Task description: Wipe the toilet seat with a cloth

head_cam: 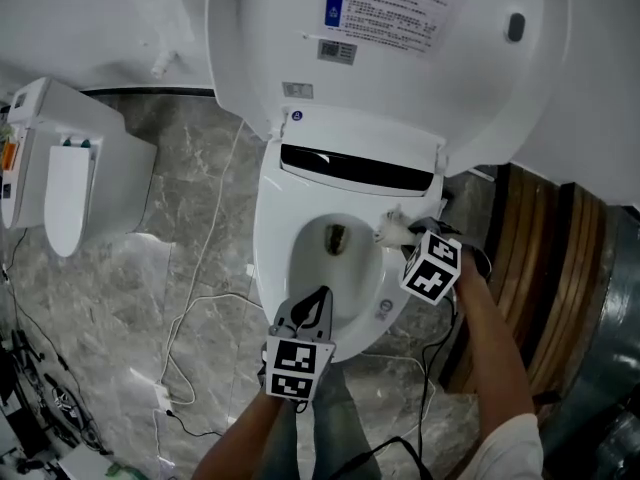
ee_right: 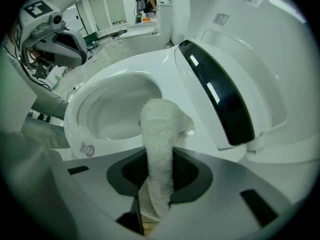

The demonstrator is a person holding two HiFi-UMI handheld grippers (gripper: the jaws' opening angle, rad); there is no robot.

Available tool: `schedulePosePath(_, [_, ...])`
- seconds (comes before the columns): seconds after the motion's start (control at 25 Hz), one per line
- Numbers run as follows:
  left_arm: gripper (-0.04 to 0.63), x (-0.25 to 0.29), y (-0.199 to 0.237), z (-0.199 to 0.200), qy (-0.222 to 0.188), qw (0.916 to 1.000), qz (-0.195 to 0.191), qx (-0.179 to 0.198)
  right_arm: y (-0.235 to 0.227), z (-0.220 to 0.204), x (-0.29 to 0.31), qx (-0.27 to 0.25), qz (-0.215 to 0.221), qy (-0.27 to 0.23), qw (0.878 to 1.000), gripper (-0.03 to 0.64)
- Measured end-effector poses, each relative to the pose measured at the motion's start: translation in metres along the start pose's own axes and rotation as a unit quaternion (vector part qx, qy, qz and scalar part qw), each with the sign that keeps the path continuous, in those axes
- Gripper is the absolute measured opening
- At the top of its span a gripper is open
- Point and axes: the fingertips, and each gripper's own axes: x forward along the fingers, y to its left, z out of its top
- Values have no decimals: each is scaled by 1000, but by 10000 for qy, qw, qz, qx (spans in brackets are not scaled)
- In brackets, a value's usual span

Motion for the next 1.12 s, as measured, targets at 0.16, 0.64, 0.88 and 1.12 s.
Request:
schedulePosePath(0.16, [11, 1, 1, -3, -9, 10000, 12, -18, 14, -4, 2, 54, -21, -1, 10000, 109])
schedulePosePath(0.64, [11, -22, 22, -19, -34, 10000, 51, -37, 77, -13, 5, 419, 21, -12, 9991, 107])
schedulePosePath(0.88, [11, -35, 37, -27, -53, 9999, 107, -22, 103, -14, 5, 658, 131, 41, 9977, 107])
schedulePosePath(1.12, [11, -48, 43, -42, -23, 10000, 23, -9, 136, -12, 6, 883, 185, 5, 9959, 107])
